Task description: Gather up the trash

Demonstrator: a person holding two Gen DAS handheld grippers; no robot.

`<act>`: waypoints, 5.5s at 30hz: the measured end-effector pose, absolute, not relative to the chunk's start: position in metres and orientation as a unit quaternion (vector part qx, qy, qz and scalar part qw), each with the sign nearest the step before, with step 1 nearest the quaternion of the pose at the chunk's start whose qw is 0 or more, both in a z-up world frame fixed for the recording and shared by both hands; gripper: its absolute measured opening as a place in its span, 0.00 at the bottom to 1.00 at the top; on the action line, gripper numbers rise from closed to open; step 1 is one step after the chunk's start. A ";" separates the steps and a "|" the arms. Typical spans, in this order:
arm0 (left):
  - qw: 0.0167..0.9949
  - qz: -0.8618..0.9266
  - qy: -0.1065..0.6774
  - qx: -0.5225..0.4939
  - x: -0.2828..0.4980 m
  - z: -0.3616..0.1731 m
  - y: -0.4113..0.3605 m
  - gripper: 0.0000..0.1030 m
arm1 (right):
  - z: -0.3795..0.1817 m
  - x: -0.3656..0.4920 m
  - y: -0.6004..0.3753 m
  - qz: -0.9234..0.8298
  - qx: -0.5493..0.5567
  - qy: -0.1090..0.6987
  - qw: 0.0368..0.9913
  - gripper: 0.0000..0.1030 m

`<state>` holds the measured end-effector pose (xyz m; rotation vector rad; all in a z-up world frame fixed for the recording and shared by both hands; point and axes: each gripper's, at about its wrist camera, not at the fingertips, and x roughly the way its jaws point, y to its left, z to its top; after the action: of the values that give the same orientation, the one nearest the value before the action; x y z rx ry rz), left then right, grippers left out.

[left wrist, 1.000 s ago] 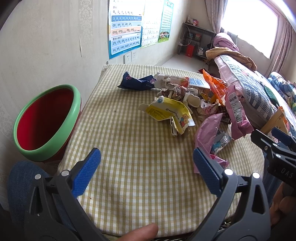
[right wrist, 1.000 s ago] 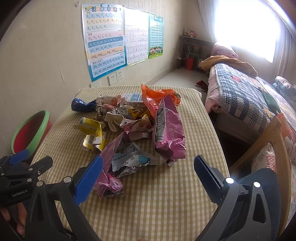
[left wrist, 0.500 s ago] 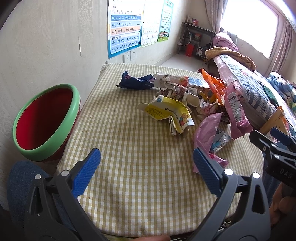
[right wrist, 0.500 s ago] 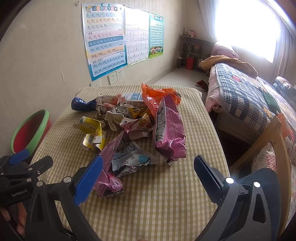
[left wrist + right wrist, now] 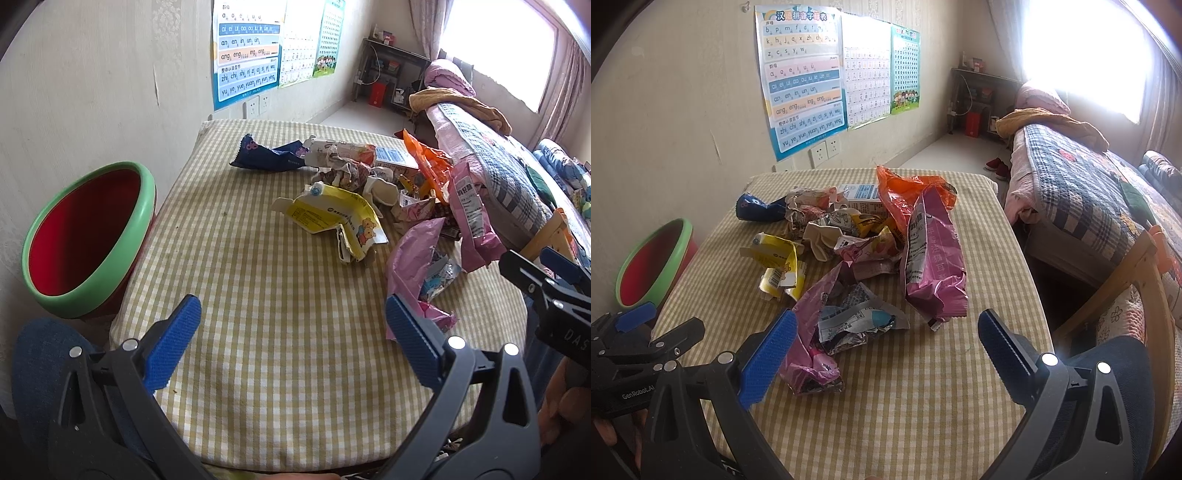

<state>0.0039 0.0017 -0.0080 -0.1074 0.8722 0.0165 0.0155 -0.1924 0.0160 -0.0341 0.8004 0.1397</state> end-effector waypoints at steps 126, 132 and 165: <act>0.861 0.053 0.460 -0.210 0.022 0.066 0.170 0.35 | 0.084 0.090 0.010 0.300 -0.060 0.418 0.855 0.47; 0.856 0.091 0.451 -0.237 0.009 0.065 0.213 0.35 | 0.084 0.092 0.051 0.337 -0.074 0.415 0.842 0.47; 0.833 0.164 0.424 -0.315 0.004 0.039 0.315 0.82 | 0.022 0.129 0.173 0.386 -0.111 0.480 0.780 0.68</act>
<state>0.0043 0.3146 0.0393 -0.6686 0.8988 0.3484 0.1287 0.1735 0.0217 -0.2393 1.0382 0.8350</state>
